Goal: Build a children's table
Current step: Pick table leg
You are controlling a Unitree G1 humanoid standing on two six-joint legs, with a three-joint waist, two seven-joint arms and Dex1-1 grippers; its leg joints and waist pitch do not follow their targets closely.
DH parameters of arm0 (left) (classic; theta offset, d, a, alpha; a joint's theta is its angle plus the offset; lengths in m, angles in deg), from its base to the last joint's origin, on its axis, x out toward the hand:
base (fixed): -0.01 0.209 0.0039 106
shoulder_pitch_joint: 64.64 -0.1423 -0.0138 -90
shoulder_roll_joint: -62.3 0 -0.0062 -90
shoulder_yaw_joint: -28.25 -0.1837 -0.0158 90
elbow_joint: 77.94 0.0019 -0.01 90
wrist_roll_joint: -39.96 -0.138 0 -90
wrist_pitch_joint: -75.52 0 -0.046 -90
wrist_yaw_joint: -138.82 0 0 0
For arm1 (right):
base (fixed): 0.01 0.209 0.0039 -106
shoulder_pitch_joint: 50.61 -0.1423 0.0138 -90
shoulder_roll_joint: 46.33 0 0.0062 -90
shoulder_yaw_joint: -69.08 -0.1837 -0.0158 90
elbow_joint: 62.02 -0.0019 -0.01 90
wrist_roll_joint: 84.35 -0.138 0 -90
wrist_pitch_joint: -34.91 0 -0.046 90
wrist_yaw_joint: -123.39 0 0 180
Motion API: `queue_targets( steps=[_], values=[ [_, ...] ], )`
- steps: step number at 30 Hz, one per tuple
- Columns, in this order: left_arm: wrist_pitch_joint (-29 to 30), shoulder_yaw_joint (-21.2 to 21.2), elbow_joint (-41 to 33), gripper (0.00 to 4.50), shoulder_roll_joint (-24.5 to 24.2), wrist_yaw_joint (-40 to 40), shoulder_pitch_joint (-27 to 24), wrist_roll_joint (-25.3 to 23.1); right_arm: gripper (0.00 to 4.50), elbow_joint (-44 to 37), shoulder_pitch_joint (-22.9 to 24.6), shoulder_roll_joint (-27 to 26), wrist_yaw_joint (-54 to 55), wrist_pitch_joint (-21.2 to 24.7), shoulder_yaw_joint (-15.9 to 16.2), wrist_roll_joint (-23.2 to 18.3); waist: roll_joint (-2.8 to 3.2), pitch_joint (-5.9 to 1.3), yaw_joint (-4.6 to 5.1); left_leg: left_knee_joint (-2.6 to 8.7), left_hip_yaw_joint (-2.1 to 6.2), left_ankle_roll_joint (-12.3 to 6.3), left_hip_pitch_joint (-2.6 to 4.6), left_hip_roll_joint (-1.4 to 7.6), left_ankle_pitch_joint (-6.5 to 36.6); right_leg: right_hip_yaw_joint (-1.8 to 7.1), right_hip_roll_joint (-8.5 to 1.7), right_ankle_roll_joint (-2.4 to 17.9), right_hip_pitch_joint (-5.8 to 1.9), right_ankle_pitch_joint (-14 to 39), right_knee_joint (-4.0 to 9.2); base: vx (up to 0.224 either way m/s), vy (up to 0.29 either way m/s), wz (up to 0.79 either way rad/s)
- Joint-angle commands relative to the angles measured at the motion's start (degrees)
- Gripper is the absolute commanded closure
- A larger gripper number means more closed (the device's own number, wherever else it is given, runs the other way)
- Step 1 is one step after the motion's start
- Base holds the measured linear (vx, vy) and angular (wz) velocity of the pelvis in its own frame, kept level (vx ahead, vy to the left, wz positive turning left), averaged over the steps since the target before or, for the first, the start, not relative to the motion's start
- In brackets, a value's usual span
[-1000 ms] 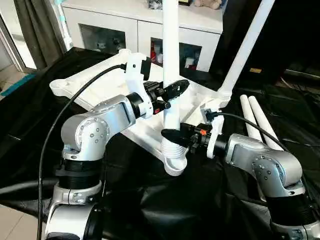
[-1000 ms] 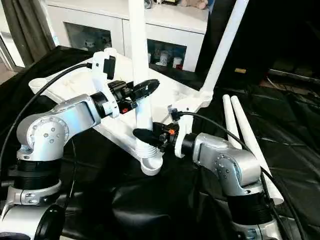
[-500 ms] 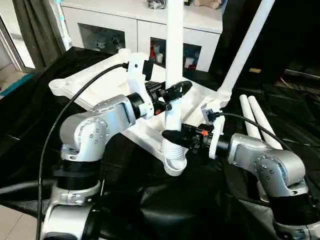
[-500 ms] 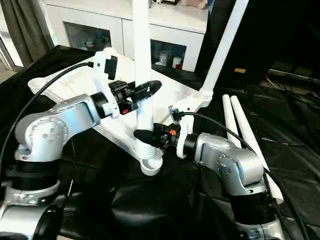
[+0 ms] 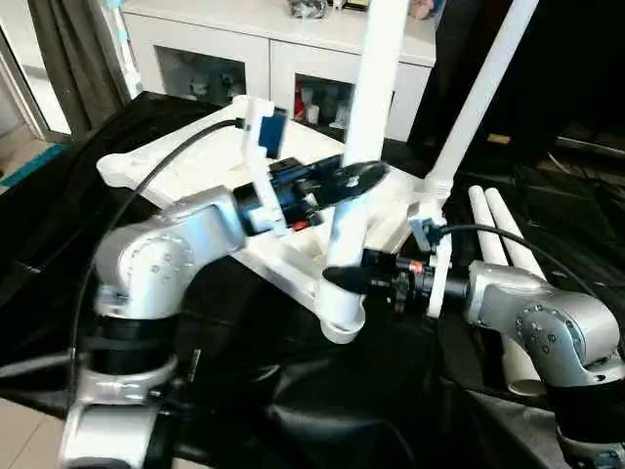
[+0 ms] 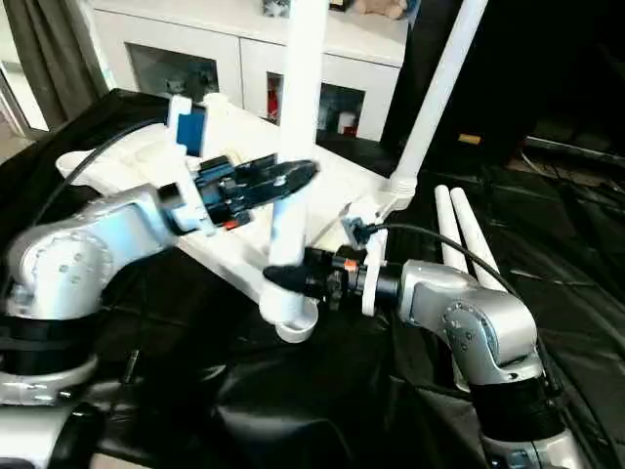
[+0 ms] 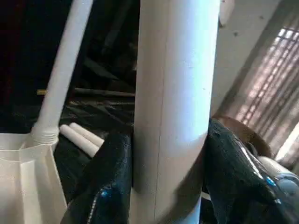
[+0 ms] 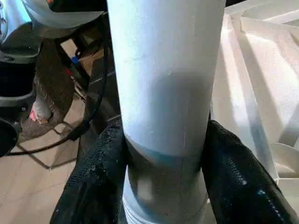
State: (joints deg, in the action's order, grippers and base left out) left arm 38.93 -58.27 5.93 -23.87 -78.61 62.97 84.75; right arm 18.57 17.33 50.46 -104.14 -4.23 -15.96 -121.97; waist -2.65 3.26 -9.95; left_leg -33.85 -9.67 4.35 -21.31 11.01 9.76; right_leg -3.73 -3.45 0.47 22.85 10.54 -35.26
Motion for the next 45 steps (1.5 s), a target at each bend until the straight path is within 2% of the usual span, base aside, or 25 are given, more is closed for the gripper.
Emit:
queue_targets(
  steps=[1,7,8,10,14,15,17,21,45],
  values=[
    [0.15,-1.82,-1.73,2.6,0.57,-3.29,1.27,2.16,2.59,0.56,0.59,0.94,0.51,-0.03,-0.04,1.0,0.08,-3.98,-0.2,3.8,0.63,2.09,0.64,1.89,8.81,2.69,-4.56,6.61,-2.9,11.92,3.94,0.0,0.0,0.0],
    [0.02,-1.78,-1.48,2.65,0.58,-3.33,1.15,2.35,2.59,0.72,0.45,1.28,0.37,-1.56,0.72,2.09,0.0,-3.95,-0.24,3.77,0.58,2.11,0.63,1.89,9.1,2.7,-4.68,6.95,-2.98,12.44,3.98,0.0,0.0,0.0],
    [-0.02,-1.72,-1.45,2.65,0.57,-3.29,1.14,2.35,2.24,0.82,0.39,1.23,0.48,-1.96,0.77,2.37,0.01,-3.92,-0.23,3.77,0.58,2.13,0.62,1.88,9.18,2.71,-4.64,6.9,-2.94,12.67,4.0,0.0,0.0,0.0],
    [-0.21,-1.49,-1.27,2.65,0.57,-3.09,1.14,2.29,1.89,1.81,-0.34,0.03,0.94,-1.56,-0.59,1.2,-0.01,-3.95,-0.19,3.76,0.57,2.0,0.62,1.86,9.07,2.72,-4.64,7.01,-2.97,12.57,3.99,0.0,0.0,0.0],
    [-0.25,-1.54,-1.26,2.65,0.3,-3.42,1.2,2.19,1.79,1.72,-0.77,0.47,1.01,-2.31,0.06,2.27,-0.1,-3.94,-0.23,3.74,0.55,1.94,0.63,1.89,8.99,2.7,-4.61,7.17,-2.93,12.54,3.97,0.0,0.0,0.0],
    [-0.25,-1.6,-1.27,2.65,0.25,-3.52,1.22,2.15,1.55,1.72,-0.93,0.77,0.91,-2.36,0.39,2.59,-0.04,-3.93,-0.23,3.79,0.59,2.01,0.66,1.91,9.01,2.69,-4.58,7.1,-2.9,12.66,3.95,0.0,0.0,0.0],
    [-0.16,-1.73,-1.38,2.66,0.21,-3.71,1.19,2.22,1.49,1.73,-1.07,1.16,0.32,-1.99,0.77,2.42,-0.09,-3.92,-0.19,3.8,0.58,2.07,0.62,1.89,8.98,2.7,-4.58,6.94,-2.95,12.65,3.93,0.0,0.0,0.0],
    [0.28,-2.22,-1.78,2.66,0.0,-4.49,0.98,2.57,1.49,1.4,-1.6,1.95,-1.2,-0.48,1.28,1.25,-0.08,-3.95,-0.23,3.75,0.57,1.9,0.61,1.88,9.0,2.72,-4.61,6.9,-2.98,12.73,3.96,0.0,0.0,0.0],
    [-0.74,-3.22,-0.22,2.66,-0.42,-6.01,1.72,1.27,1.49,0.65,-1.69,2.08,-4.38,0.96,2.57,-0.08,-0.18,-3.98,-0.38,3.66,0.55,1.63,0.58,1.91,8.35,2.71,-4.66,7.1,-2.99,12.8,3.89,0.0,0.0,0.0]
  ],
)
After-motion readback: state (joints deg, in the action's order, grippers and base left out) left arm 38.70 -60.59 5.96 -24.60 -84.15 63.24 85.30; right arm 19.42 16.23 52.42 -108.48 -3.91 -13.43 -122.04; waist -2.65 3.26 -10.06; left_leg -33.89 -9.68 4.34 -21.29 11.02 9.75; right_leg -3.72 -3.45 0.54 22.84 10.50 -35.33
